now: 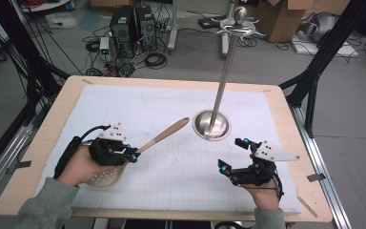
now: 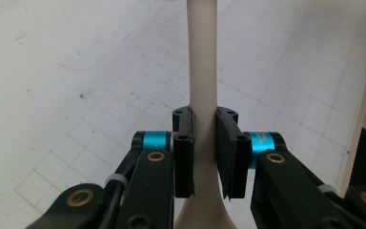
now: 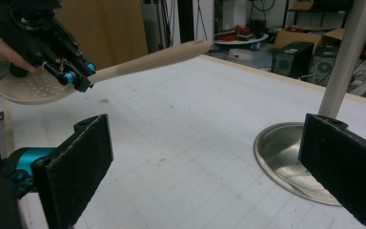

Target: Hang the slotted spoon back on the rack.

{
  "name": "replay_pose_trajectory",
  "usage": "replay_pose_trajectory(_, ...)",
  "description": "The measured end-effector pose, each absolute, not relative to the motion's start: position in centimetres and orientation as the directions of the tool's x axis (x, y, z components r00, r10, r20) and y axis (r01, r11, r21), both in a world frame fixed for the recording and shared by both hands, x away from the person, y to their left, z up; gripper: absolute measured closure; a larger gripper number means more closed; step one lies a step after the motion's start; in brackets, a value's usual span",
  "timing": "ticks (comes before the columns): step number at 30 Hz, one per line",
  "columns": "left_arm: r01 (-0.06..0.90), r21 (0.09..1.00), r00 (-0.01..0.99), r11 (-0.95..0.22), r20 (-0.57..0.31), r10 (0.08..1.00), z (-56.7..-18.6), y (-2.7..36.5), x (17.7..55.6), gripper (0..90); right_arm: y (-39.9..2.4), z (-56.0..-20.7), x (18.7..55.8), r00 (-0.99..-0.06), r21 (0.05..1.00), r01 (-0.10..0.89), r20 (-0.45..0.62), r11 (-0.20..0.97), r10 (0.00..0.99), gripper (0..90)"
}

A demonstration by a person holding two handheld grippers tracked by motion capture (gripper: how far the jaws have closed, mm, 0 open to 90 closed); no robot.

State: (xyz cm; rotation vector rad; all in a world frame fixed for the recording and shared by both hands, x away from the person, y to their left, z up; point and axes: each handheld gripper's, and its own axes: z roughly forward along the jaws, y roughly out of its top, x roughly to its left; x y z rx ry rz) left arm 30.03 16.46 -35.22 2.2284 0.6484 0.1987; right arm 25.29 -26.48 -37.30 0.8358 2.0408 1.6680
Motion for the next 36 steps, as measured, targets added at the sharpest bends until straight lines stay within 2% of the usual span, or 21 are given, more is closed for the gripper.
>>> replay_pose_trajectory(6,0.377,0.779,0.851,-0.501,-0.077,0.519,-33.5,16.3,31.0,77.9,-26.9,-37.4,25.3,-0.749,0.971,0.214,0.092,0.108,0.656,3.1)
replay_pose_trajectory(17,0.307,0.830,0.860,-0.466,-0.033,0.509,-30.1,15.2,32.6,77.9,-27.5,-37.5,25.2,-0.743,0.971,0.217,0.100,0.097,0.662,3.1)
replay_pose_trajectory(36,0.291,0.859,0.853,-0.422,-0.033,0.521,-27.4,14.9,34.8,77.9,-28.2,-37.9,25.5,-0.731,0.969,0.233,0.120,0.079,0.672,3.1)
